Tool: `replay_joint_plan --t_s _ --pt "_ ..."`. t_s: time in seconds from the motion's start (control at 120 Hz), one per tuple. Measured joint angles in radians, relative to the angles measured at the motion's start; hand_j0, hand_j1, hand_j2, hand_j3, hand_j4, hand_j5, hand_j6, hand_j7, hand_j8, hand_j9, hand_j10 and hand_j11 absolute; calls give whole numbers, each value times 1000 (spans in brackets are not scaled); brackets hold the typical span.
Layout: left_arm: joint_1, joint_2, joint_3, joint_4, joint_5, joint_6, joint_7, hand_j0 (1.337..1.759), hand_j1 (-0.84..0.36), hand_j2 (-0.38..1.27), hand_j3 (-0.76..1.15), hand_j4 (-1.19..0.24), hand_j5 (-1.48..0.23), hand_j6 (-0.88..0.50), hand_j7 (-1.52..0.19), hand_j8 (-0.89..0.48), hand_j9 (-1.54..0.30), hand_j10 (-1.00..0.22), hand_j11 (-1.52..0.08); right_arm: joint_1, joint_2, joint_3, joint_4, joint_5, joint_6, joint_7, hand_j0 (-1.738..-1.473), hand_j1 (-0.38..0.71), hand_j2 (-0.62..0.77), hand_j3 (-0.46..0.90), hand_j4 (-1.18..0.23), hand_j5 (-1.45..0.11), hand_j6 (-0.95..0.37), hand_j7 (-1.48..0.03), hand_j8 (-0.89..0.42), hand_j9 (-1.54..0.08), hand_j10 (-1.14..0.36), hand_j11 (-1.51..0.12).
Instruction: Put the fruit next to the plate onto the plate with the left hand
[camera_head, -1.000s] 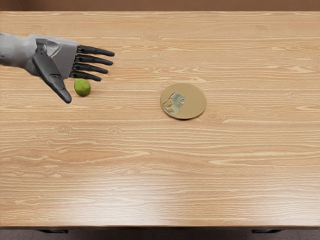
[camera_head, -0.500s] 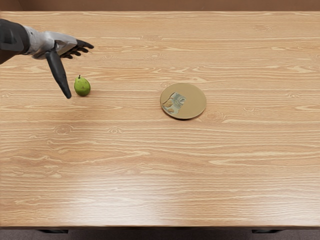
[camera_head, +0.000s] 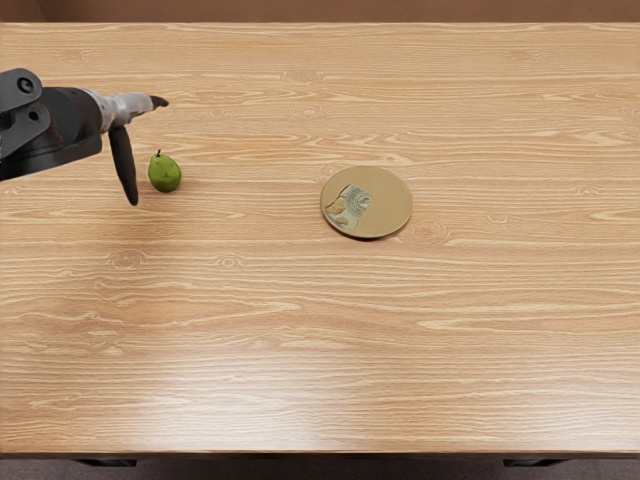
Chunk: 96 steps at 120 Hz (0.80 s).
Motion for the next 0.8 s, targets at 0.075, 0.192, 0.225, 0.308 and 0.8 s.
replay_joint_plan --t_s 0.075,0.192,0.225,0.308,0.8 --pt "2 -38 4 56 1 3 0 1658 349 1 0 -4 -1 -5 0 -5 0 -3 0 0 0 0 0 0 0 0 -1658 -310 -7 0 -33 -43 -33 -43 -33 -43 -33 -43" --pt "3 -107 13 122 2 3 0 1658 349 2 0 -4 -1 -5 0 -5 0 -3 0 0 0 0 0 0 0 0 -1658 -310 -7 0 -33 -43 -33 -43 -33 -43 -33 -43" --pt "3 -124 19 138 3 3 0 1658 349 2 0 -4 -1 -5 0 -5 0 -3 0 0 0 0 0 0 0 0 -1658 -310 -7 0 -33 -43 -33 -43 -33 -43 -33 -43" --pt "3 -168 30 191 5 0 0 1658 349 2 0 -4 -1 -5 0 -5 0 -3 0 0 0 0 0 0 0 0 -1658 -310 -7 0 -33 -43 -33 -43 -33 -43 -33 -43" --pt "-9 -352 151 517 11 3 0 1658 334 4 0 -16 -17 -17 -17 -16 -17 -15 -17 0 0 -1 0 0 0 0 -1658 -310 -7 0 -33 -43 -33 -43 -33 -43 -33 -43"
